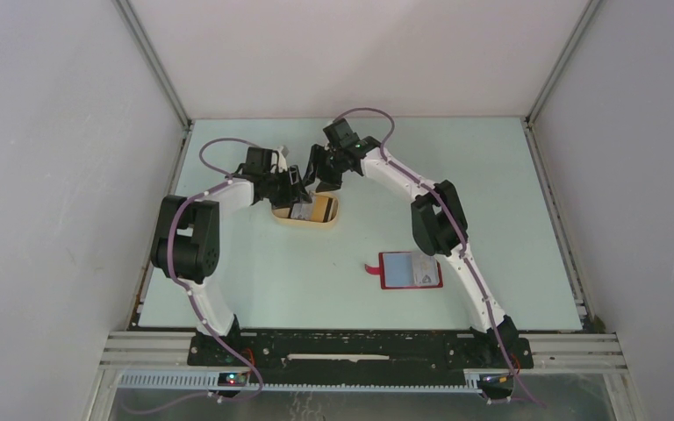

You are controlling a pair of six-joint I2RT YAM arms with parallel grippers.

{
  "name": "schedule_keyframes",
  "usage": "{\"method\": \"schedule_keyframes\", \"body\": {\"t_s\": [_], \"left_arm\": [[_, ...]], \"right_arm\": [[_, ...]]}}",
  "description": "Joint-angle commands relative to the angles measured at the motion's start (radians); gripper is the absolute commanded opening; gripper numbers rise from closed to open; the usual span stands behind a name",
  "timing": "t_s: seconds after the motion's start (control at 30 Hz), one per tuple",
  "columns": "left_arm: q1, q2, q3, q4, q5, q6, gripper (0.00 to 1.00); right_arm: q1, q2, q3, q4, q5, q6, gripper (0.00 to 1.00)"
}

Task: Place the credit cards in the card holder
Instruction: Pick up the credit card from the storage box.

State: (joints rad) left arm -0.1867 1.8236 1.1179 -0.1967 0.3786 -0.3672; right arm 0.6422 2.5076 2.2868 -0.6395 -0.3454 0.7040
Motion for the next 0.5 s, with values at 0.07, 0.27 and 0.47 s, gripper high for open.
{"method": "schedule_keyframes", "body": {"t_s": [0.07,0.27,0.47], "left_arm": [[-0.005,-0.005,-0.025,0.025,0.049,-0.019,0.62],[-0.005,-0.009,-0.026,0.025,0.052,-0.019,0.62],[-0.005,-0.015,-0.029,0.024,0.051,-0.015,0.63]], "right_arm": [[0.027,0.02,0.04,-0.037,0.008,-0.037,0.6],[0.03,0.002,0.031,-0.056,0.022,-0.065,0.56],[0.03,-0.019,0.011,-0.058,0.031,-0.074,0.52]]}}
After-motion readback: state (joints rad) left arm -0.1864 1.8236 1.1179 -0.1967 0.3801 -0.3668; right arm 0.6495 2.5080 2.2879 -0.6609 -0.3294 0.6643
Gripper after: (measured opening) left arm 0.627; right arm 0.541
